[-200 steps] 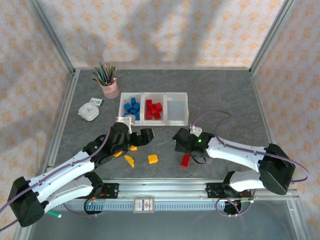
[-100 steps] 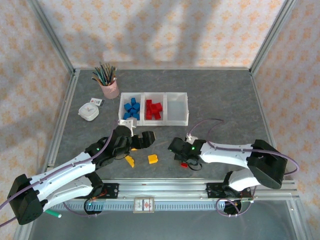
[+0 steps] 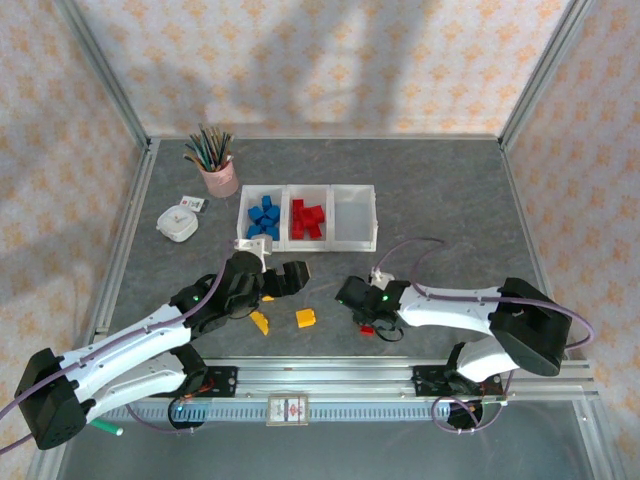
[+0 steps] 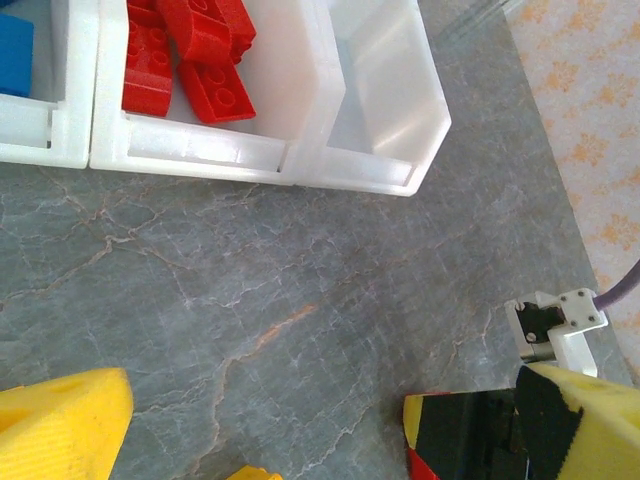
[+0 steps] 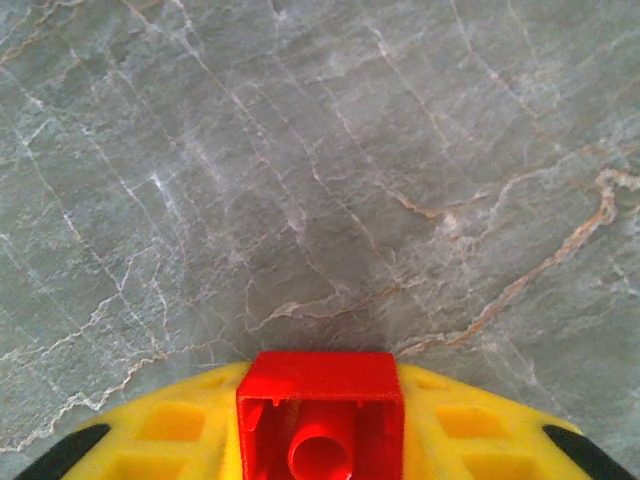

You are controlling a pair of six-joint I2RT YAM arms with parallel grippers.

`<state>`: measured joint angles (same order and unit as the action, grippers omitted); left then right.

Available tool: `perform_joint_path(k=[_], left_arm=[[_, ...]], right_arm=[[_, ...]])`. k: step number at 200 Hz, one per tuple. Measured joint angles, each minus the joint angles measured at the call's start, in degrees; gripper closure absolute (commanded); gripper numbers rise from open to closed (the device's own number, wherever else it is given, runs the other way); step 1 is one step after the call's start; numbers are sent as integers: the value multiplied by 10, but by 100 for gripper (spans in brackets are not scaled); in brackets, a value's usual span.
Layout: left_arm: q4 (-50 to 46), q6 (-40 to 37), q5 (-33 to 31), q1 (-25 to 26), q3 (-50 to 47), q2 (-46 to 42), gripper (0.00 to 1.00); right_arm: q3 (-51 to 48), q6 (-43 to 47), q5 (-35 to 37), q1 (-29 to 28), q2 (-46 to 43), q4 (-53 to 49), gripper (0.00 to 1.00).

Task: Sort the legos into containers by color
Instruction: Pick up the lego from the bottom-center of the table, then place the lego in the container.

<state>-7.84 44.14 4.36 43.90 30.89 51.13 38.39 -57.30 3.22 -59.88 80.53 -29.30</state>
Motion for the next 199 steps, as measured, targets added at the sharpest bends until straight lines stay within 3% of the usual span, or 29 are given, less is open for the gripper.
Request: perform_joint_path(k=[54, 86, 144, 199], left_arm=[[-9, 6, -23, -5, 2, -26, 1], [-31, 4, -30, -49, 21, -37, 1], [-79, -20, -40, -132, 64, -44, 1], [-83, -22, -47, -174, 66, -27, 1]], right_arm=[[89, 57, 33, 0, 0, -19, 69], [193, 127, 44, 19, 31, -10, 69], [410, 269, 51, 76, 194, 45, 69], [563, 351, 52, 134, 362, 66, 69]])
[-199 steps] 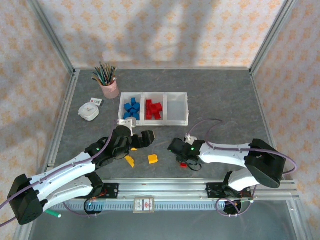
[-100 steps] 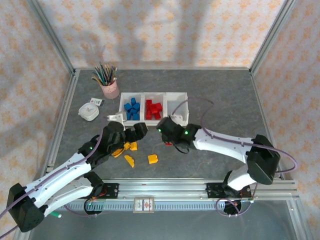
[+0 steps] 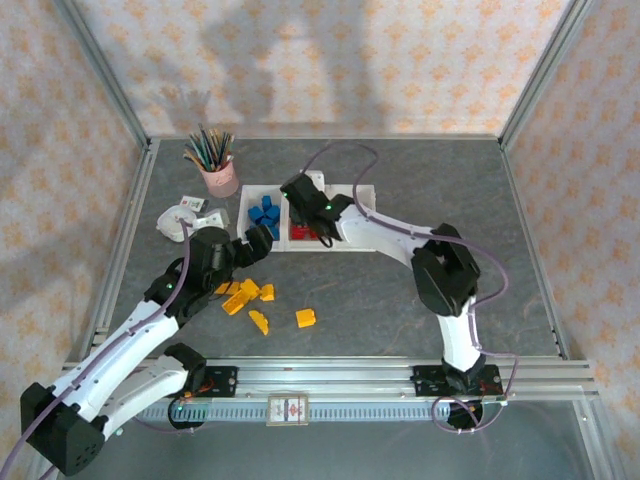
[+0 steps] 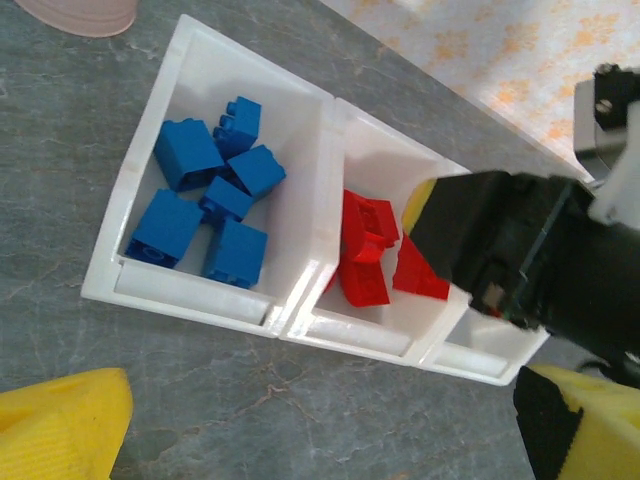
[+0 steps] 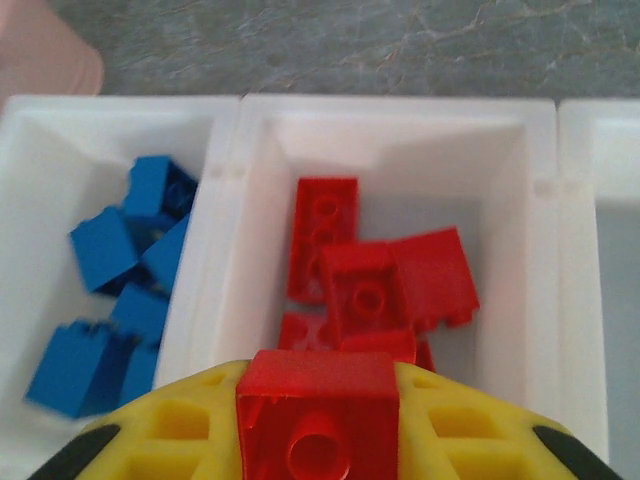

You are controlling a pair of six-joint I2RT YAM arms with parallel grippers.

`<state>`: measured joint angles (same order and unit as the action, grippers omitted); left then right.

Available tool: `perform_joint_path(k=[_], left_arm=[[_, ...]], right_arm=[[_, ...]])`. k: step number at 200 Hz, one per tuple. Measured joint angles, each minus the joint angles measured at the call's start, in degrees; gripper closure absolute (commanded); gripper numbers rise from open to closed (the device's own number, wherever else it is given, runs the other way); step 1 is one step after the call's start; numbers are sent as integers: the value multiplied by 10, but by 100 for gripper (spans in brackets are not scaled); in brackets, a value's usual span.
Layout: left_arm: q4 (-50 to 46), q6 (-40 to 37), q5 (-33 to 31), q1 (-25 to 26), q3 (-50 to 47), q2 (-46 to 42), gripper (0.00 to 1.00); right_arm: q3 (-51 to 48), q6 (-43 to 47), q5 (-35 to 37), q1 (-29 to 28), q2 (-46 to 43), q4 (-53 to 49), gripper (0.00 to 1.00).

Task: Sort the legos into containers by color
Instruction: Place the lego in the container, then pick up the lego from the bottom-center of the table.

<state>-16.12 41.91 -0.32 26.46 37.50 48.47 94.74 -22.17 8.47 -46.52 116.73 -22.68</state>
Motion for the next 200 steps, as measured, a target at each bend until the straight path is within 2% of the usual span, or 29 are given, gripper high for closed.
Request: perform_joint_path(k=[12, 50, 90, 144, 172, 200], left_arm=[[0, 0, 0, -5, 0, 9, 1], [3, 0, 0, -18, 0, 23, 1], [8, 1, 10, -19, 0, 22, 1], [-2, 0, 34, -19, 0, -10, 1], [-15, 0, 51, -19, -1, -25, 1], [-22, 0, 69, -19, -12, -42, 1]], right_arm=[[34, 12, 0, 13, 36, -1, 68], [114, 42, 0, 38, 100, -9, 44], [114, 59, -7, 35, 89, -12, 35], [-55, 62, -10, 5, -70, -7, 25], [-142, 61, -10, -25, -167, -5, 20], [-220, 43, -9, -62, -226, -10, 15]])
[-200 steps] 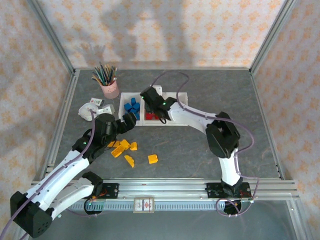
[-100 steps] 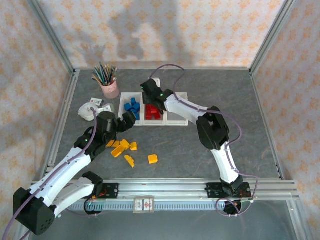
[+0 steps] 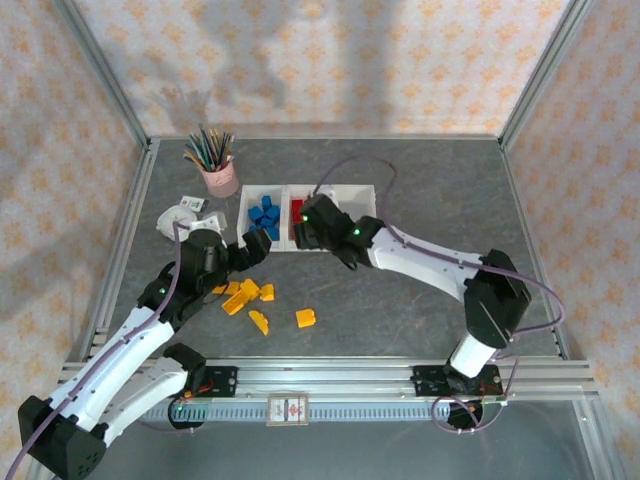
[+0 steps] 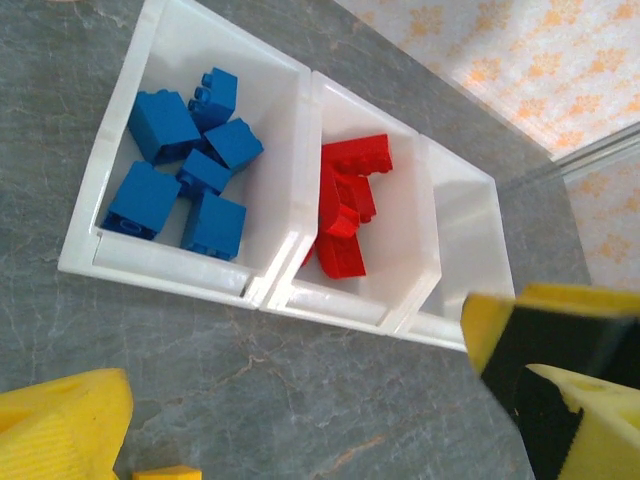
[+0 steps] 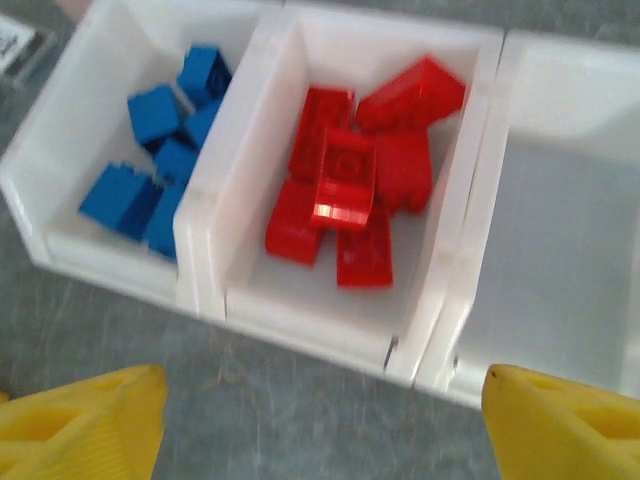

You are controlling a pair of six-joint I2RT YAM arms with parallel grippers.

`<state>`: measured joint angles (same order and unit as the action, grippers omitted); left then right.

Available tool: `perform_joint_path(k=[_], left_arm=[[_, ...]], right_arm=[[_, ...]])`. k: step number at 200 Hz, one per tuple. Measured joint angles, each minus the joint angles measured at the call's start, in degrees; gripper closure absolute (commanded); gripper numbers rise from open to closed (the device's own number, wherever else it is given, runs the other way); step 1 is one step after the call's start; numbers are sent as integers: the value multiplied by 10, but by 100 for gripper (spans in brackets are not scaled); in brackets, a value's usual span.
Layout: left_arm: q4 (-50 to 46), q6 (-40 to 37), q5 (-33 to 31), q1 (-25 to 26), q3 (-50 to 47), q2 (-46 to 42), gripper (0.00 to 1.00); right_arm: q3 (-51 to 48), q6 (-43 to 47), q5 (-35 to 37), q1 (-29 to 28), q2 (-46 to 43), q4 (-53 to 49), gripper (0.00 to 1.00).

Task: Sort the legos into containers by color
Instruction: Pick up the lego from the bottom-center of the table.

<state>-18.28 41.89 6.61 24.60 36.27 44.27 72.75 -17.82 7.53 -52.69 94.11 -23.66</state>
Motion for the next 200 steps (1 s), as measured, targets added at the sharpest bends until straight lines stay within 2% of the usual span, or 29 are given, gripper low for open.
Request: perform_joint_path(k=[30, 53, 84, 106, 138, 200], left_arm=[[-5, 1, 13, 7, -23, -11, 1], [-6, 6, 13, 36, -40, -18, 1], [-10, 22, -2, 74, -49, -21, 1], [-20, 35, -18, 81, -52, -33, 1], [-35, 52, -44, 81, -64, -63, 1], [-65, 67, -68, 81, -68, -86, 1]], right_arm=[[-83, -42, -1, -45, -31, -17, 12], [-130, -80, -7, -87, -41, -24, 10], [-146, -127, -17, -147, -39, -23, 8], [-146, -155, -18, -180, -26, -16, 8], [-139, -180, -22, -196, 16, -5, 15], [-122, -180, -24, -196, 68, 17, 36]])
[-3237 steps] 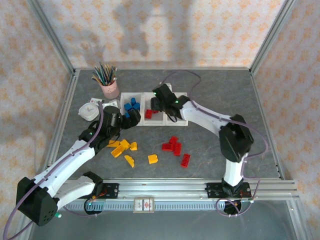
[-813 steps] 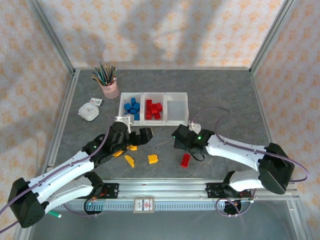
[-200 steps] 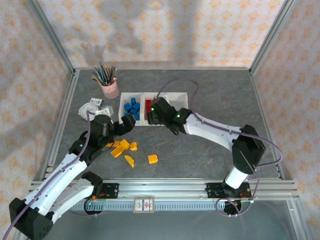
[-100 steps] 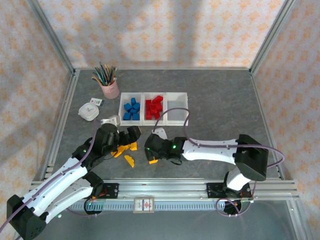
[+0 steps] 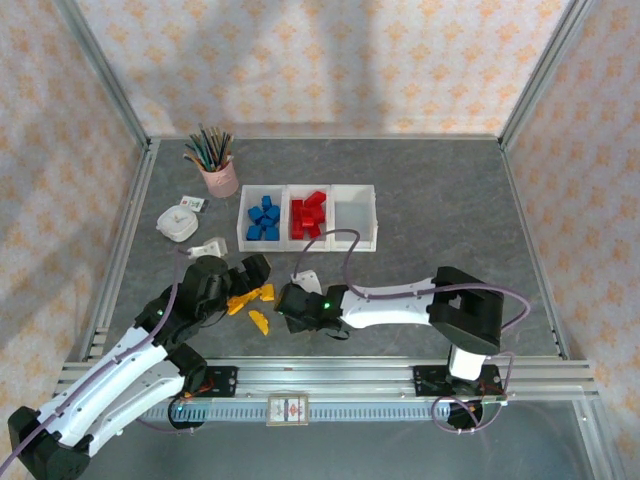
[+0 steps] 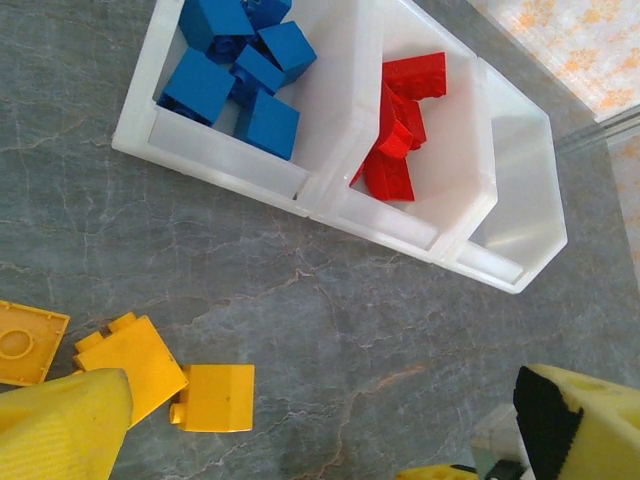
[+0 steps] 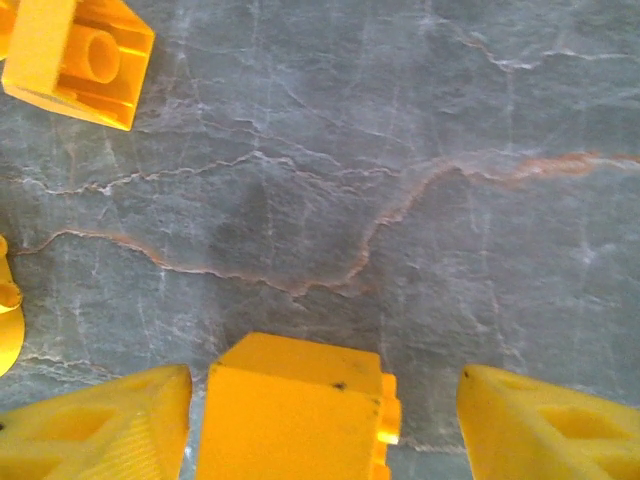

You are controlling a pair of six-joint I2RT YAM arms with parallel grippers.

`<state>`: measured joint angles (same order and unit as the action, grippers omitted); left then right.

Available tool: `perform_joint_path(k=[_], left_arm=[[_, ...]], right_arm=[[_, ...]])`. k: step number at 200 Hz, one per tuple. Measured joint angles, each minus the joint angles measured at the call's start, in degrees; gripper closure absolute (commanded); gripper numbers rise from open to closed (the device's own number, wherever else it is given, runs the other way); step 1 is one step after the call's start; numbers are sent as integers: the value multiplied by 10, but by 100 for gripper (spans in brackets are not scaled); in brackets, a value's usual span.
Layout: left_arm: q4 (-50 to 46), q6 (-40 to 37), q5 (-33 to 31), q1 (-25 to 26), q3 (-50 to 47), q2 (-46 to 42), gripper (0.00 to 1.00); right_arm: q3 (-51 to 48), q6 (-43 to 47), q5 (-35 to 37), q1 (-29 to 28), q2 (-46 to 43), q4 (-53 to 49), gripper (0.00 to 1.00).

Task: Sort the legos into containers by color
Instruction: Pick up the lego from the bottom-center of the table.

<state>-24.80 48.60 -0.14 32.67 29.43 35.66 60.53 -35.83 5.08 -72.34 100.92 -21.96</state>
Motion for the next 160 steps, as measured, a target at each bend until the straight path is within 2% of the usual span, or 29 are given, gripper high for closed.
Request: perform_joint_path(k=[73, 127, 160], left_arm=[[-3, 0, -3, 0, 0, 0, 1], [-3, 0, -3, 0, 0, 5, 1], [-3, -2, -3, 0, 14, 19, 1]], right_arm=[[4, 5, -3, 0, 12, 20, 69], [4, 5, 0, 9, -9, 17, 73], [6, 16, 3, 65, -79, 8, 73]])
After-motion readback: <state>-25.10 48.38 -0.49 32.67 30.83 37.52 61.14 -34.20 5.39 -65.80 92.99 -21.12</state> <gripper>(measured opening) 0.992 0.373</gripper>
